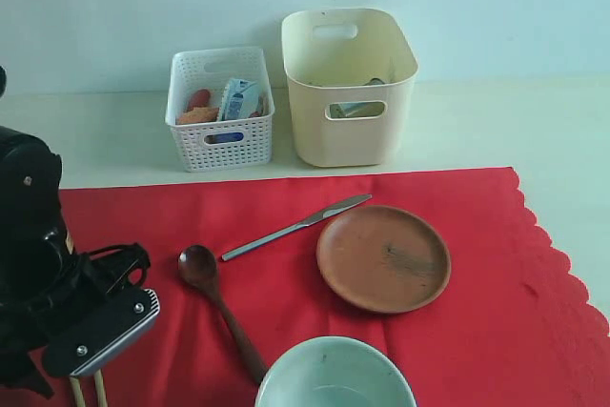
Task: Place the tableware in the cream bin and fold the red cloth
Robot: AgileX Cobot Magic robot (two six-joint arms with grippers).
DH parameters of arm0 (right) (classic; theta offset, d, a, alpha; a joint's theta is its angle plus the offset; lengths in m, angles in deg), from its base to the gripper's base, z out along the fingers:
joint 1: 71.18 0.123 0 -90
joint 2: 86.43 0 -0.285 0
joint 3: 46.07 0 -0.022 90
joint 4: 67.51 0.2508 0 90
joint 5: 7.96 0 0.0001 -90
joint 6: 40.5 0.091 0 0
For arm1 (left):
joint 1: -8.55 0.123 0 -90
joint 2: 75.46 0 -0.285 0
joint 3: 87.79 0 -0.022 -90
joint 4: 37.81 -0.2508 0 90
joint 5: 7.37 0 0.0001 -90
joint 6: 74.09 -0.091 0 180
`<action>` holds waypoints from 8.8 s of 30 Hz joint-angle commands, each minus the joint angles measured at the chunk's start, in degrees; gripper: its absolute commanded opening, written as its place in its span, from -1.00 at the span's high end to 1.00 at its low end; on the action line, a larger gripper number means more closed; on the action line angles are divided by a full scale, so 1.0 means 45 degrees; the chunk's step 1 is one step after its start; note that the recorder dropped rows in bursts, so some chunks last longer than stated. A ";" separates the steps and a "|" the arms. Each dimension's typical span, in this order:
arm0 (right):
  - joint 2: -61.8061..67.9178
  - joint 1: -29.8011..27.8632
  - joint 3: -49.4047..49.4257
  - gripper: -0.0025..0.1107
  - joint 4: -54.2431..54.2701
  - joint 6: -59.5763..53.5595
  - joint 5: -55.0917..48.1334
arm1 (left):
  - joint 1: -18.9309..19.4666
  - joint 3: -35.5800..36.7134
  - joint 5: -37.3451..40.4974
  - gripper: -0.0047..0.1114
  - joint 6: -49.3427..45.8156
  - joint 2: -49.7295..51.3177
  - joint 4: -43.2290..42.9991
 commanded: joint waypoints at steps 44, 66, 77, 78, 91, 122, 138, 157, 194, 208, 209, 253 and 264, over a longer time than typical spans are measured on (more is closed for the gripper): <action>-0.0039 0.0000 0.0047 0.96 -0.0017 0.0004 0.0127 | -0.0058 -0.2313 -0.2374 0.92 0.5400 -0.3608 -0.0168; -0.0039 0.0000 0.0047 0.96 -0.0017 0.0004 0.0127 | -0.0210 -1.0468 -0.7526 0.92 0.5283 0.2334 1.1227; -0.0039 0.0000 0.0047 0.96 -0.0017 0.0004 0.0034 | -0.0727 -1.3295 -0.6437 0.92 0.2201 0.4809 1.7846; -0.0039 0.0000 0.0047 0.96 -0.0017 0.0004 0.0034 | -0.0727 -1.3359 -0.6405 0.92 0.1834 0.4960 1.8325; -0.0039 0.0000 0.0047 0.96 -0.0017 0.0004 0.0034 | -0.0687 -1.3447 -0.6103 0.92 -0.1811 0.5973 2.1857; -0.0039 0.0000 0.0047 0.96 -0.0017 0.0004 0.0034 | -0.0687 -1.2070 -0.5889 0.91 0.3649 0.2995 1.7328; -0.0039 0.0000 0.0047 0.96 -0.0017 0.0004 0.0034 | 0.0711 -0.7822 -0.1081 0.92 1.0321 -0.0876 1.0071; -0.0039 0.0000 0.0047 0.96 0.0196 0.0004 0.1622 | 0.2840 -0.2172 0.0235 0.92 1.2070 -0.7968 0.9084; -0.0039 0.0000 -0.1915 0.96 0.0957 -0.0111 0.0398 | 0.2850 0.5426 -0.3802 0.92 2.2907 -2.2356 0.1243; -0.0039 0.0000 -0.1915 0.96 0.0957 -0.0111 0.0398 | 0.2850 0.5630 -0.3945 0.92 2.2868 -2.2356 0.1243; -0.0039 0.0000 -0.1915 0.96 0.0985 -0.0085 0.0402 | 0.2850 0.5630 -0.3945 0.92 2.2868 -2.2356 0.1243; 1.5260 0.3880 -1.0002 0.96 0.5141 -0.9180 -0.3833 | 0.3671 1.0106 -0.7280 0.92 2.2868 -2.2356 0.1105; 1.8274 0.6632 -1.1103 0.96 0.0395 -0.5473 -0.3634 | 0.3850 1.0378 -0.6954 0.92 2.2868 -2.2356 0.1105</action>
